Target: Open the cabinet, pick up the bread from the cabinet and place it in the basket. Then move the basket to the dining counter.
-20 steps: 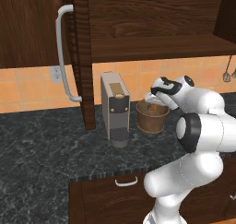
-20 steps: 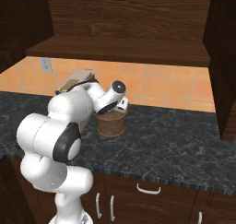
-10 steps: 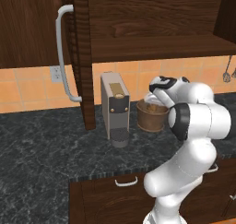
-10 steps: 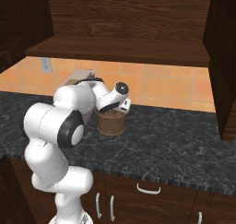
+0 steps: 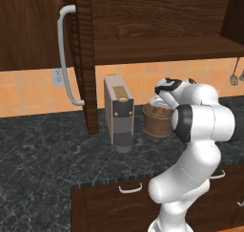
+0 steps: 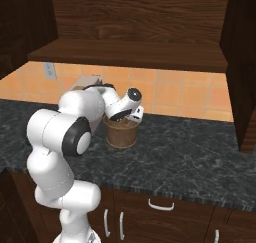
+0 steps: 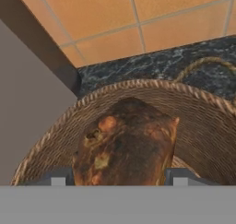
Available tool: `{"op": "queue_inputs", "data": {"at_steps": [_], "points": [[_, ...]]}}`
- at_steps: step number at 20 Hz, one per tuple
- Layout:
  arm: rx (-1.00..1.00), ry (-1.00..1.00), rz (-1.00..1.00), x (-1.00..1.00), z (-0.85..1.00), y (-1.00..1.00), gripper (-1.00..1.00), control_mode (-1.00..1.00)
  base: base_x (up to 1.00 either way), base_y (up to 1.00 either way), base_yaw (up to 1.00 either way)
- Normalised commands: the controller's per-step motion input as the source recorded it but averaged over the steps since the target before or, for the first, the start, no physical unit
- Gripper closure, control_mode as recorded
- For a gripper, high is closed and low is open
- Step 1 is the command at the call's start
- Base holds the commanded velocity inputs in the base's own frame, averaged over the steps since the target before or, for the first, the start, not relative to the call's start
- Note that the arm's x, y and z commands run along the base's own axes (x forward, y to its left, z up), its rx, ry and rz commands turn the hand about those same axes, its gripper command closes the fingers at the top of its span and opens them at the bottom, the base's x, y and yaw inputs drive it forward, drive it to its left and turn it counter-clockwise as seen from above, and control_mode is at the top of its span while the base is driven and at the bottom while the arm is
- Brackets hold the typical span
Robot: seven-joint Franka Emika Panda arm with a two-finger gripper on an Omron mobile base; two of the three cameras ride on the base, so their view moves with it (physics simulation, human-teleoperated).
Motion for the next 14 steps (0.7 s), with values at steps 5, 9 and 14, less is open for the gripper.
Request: {"op": "queue_inputs", "data": {"at_steps": [5,9,14], "points": [[0.00,0.00,0.00,-0.02,-0.14,0.02,-1.00,-1.00,0.00,0.00,0.00],[0.00,0.00,0.00,-0.06,-0.08,0.00,-1.00,-1.00,0.00,0.00,0.00],[0.00,0.00,0.00,-0.21,-0.02,0.02,-1.00,-1.00,0.00,0.00,0.00]]}}
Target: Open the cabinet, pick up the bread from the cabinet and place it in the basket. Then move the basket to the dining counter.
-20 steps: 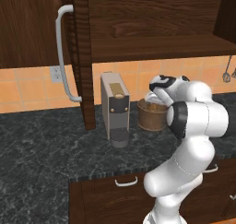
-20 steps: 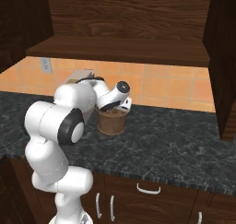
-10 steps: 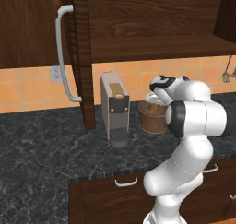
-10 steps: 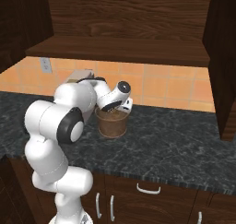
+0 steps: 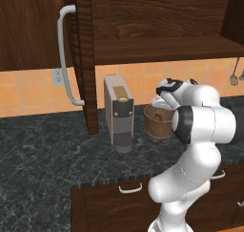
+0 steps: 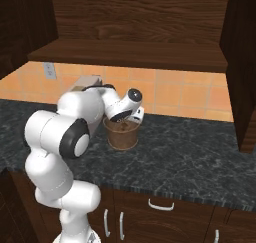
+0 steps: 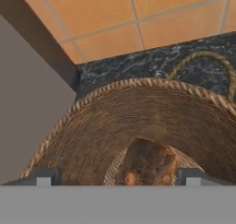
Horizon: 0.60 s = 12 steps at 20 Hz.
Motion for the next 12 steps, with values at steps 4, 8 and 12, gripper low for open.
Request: {"op": "queue_inputs", "data": {"at_steps": [4,8,12], "points": [[0.00,0.00,0.00,-0.87,0.59,-0.25,-1.00,-1.00,0.00,0.00,0.00],[0.00,0.00,-0.01,-0.83,0.72,-0.18,-1.00,-1.00,0.00,0.00,0.00],[0.00,0.08,-0.15,-0.66,0.31,-0.23,-1.00,-1.00,0.00,0.00,0.00]]}}
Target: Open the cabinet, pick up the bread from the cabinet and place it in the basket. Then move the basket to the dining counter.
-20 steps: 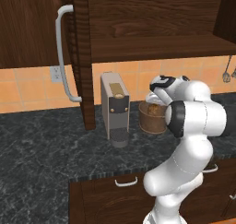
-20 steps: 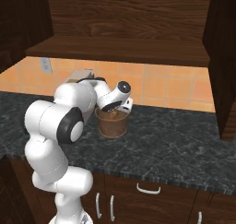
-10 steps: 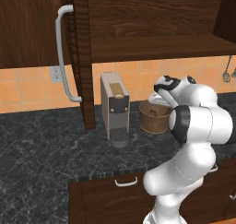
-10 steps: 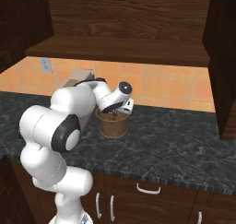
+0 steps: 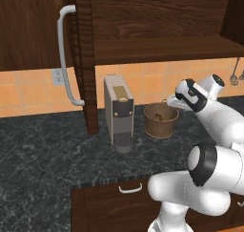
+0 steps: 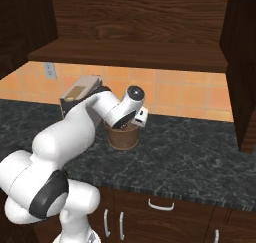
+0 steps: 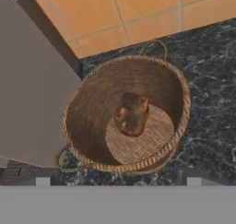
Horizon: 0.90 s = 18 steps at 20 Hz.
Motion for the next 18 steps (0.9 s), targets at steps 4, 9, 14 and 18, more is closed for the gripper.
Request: {"op": "queue_inputs", "data": {"at_steps": [4,9,14,18], "points": [[0.00,0.12,-0.33,-0.64,-0.07,0.00,-1.00,-1.00,0.00,0.00,0.00],[0.00,0.01,-0.32,-0.13,-0.29,0.12,-1.00,-1.00,0.00,0.00,0.00],[0.00,0.00,-0.29,0.18,-0.37,0.19,-1.00,-1.00,0.00,0.00,0.00],[0.00,0.06,-0.23,0.28,-0.09,0.03,-1.00,-1.00,0.00,0.00,0.00]]}}
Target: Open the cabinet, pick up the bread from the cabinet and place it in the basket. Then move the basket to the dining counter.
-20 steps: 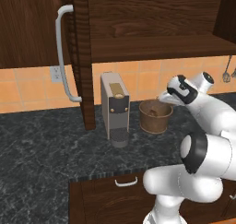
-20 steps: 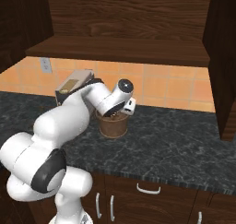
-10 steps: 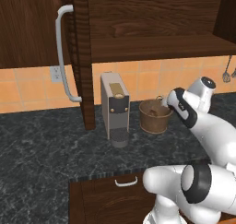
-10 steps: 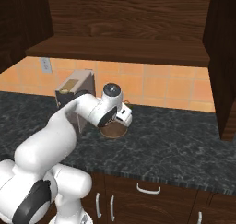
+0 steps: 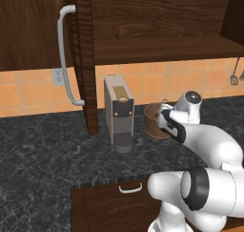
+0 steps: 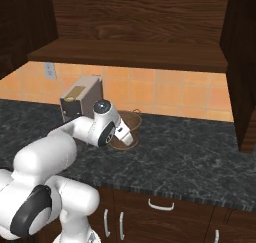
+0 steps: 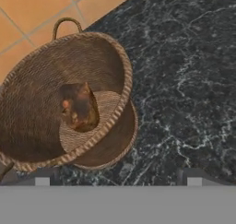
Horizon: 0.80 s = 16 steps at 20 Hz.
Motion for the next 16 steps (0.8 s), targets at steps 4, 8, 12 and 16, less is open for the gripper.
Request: {"op": "queue_inputs", "data": {"at_steps": [4,8,12,16], "points": [[0.00,0.08,-0.17,0.13,-0.02,0.00,-1.00,-1.00,0.00,0.00,0.00],[0.00,0.12,-0.12,0.04,-0.01,-0.14,-1.00,-1.00,0.00,0.00,0.00],[0.02,0.10,-0.08,0.13,-0.06,-0.11,-1.00,-1.00,0.00,0.00,0.00],[0.08,0.00,-0.01,0.35,-0.04,-0.04,-1.00,-1.00,0.00,0.00,0.00]]}}
